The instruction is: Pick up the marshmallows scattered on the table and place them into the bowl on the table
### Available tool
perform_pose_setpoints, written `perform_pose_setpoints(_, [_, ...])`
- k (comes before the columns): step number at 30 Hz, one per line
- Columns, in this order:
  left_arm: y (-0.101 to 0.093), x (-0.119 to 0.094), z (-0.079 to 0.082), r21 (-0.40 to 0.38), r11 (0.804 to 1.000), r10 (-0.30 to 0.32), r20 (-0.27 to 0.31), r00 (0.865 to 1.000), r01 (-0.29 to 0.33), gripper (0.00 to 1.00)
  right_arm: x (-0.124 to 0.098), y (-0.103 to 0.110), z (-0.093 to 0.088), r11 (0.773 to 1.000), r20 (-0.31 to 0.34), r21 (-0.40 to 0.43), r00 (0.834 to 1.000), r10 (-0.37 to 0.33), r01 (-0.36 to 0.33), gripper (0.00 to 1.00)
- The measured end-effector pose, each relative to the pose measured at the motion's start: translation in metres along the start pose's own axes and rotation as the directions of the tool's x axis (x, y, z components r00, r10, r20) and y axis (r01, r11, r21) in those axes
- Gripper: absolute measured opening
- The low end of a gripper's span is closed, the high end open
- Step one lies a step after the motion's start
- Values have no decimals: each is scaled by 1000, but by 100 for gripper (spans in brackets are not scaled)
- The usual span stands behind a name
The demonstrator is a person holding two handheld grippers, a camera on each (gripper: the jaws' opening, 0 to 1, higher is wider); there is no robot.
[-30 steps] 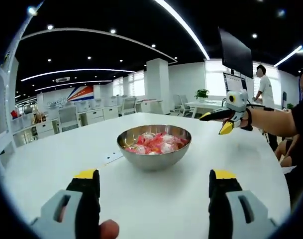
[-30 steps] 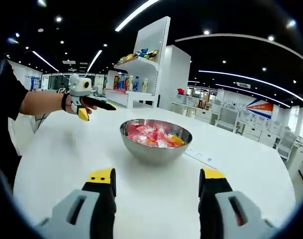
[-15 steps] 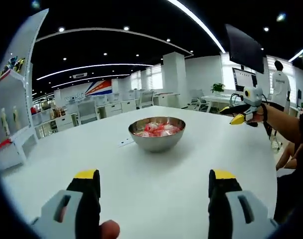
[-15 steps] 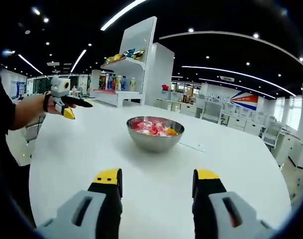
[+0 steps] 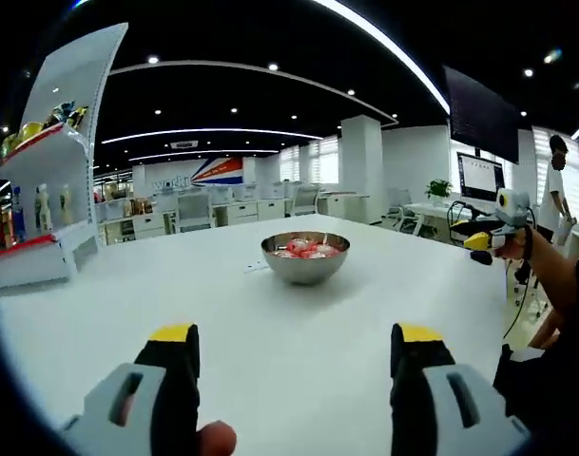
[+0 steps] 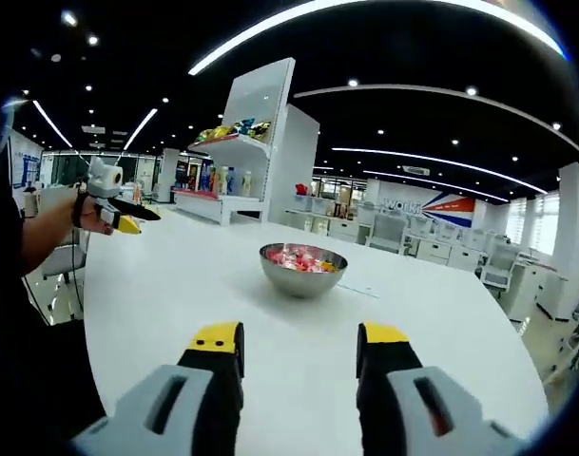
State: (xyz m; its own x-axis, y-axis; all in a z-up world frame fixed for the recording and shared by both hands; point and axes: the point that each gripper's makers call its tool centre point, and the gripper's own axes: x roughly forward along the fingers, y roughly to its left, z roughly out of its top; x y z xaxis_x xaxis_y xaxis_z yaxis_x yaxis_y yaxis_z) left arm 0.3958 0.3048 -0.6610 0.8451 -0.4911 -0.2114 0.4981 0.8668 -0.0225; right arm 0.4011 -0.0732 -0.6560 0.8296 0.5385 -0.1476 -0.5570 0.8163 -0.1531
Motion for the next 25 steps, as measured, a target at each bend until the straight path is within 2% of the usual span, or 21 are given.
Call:
perform_pose_setpoints(2, [-7,-8,-3,-5,1000,0,0,1000,0,82,-8,5,1,1000,9,4,1000,-7,7,43])
perform_pose_setpoints(5, [-15,-19,-8,36,999,1,-26,1000,-1,81,-18,17,0,1000,8,1,1000,-2,2,43])
perform_pose_setpoints(11, [-33,-43,-4,38,999,-3,12,1000,3,81,-38,31,-3,1000,10,8,1000,-16,16,40])
perform_pose_setpoints(14, [-45,-52,-12,75,997,-18,-14,1000,19,81,-44,39,-10,1000,1,2,1000,-10,10,40])
perform_pose_setpoints(18, [-52,-62,-17,108,994,-3,-30,1000,6,81,-52,41,-21,1000,-26,-9,999,-24,24,38])
perform_pose_setpoints(22, [-57,-67,-22,104,995,6,-31,1000,-2,81,-59,44,-23,999,-12,33,1000,-21,22,35])
perform_pose_setpoints(25, [-57,-64,-28,101,995,8,-46,999,-4,81,-57,46,-25,999,-14,28,1000,-15,15,35])
